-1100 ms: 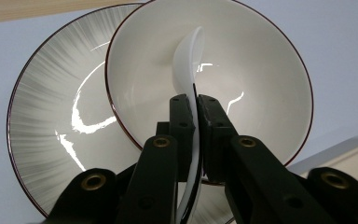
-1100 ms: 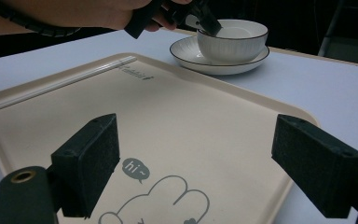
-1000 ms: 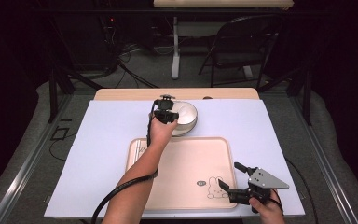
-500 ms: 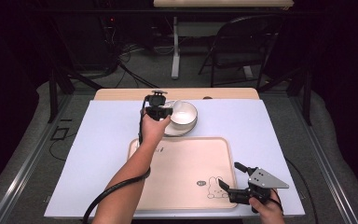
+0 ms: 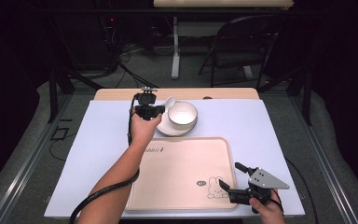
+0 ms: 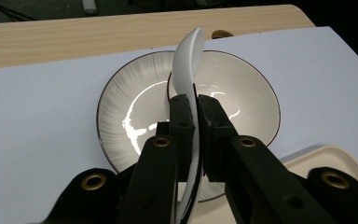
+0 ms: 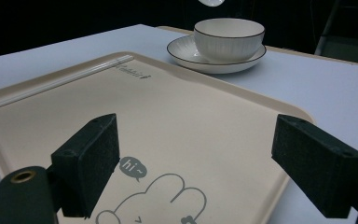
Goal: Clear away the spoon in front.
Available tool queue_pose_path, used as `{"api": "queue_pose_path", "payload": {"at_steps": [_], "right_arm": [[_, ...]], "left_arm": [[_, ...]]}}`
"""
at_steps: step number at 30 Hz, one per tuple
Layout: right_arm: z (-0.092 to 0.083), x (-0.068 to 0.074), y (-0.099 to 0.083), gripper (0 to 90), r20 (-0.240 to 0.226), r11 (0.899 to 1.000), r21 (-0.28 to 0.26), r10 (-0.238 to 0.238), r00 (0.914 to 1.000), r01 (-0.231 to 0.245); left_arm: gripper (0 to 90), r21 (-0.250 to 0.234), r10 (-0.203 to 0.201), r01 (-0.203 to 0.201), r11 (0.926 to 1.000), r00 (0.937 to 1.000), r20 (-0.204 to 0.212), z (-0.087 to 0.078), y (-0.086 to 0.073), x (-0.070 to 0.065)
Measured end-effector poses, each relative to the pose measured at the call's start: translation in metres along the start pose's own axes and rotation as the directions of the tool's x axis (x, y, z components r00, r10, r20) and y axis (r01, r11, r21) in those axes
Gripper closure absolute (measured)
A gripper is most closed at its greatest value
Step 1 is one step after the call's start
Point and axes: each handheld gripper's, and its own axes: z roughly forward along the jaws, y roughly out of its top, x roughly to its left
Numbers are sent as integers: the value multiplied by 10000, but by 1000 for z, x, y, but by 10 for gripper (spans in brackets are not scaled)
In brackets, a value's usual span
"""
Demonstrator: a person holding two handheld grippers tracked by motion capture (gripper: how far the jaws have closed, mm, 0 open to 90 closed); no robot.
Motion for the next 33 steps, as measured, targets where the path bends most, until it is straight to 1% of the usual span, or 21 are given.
{"api": "queue_pose_path", "payload": {"at_steps": [6,12,16,17,19,23,25,28,33], "right_arm": [[0,0,0,144,22,10000,-12,68,10000,-68],[1,0,-1,143,16,10000,14,46,10000,-46],[0,0,-1,143,46,10000,20,56,10000,-56],[0,-1,-1,144,75,10000,6,-53,10000,53],[-1,-1,-1,143,89,9999,2,126,9999,-126],[-1,-1,-1,144,114,9999,32,122,9999,-122],[0,0,-1,144,114,10000,30,75,9999,-76],[1,0,-2,144,97,9999,65,93,9999,-94],[1,-1,-2,144,131,9999,54,96,9999,-97]], "left_arm": [[848,-162,267,-264,9995,9996,134,-16,-2,1],[848,-341,347,-333,9989,9985,412,-34,-9,3],[848,-460,393,-367,9983,9976,573,-46,-17,6],[848,-488,416,-387,9981,9974,596,-48,-19,7],[848,-479,396,-363,9982,9968,691,-53,-24,9],[848,-569,418,-373,9977,9959,799,-64,-35,11],[848,-597,419,-370,9975,9956,832,-70,-40,12],[848,-700,511,-460,9965,9960,737,-80,-48,14],[848,-668,418,-362,9971,9956,834,-92,-60,20]]}}
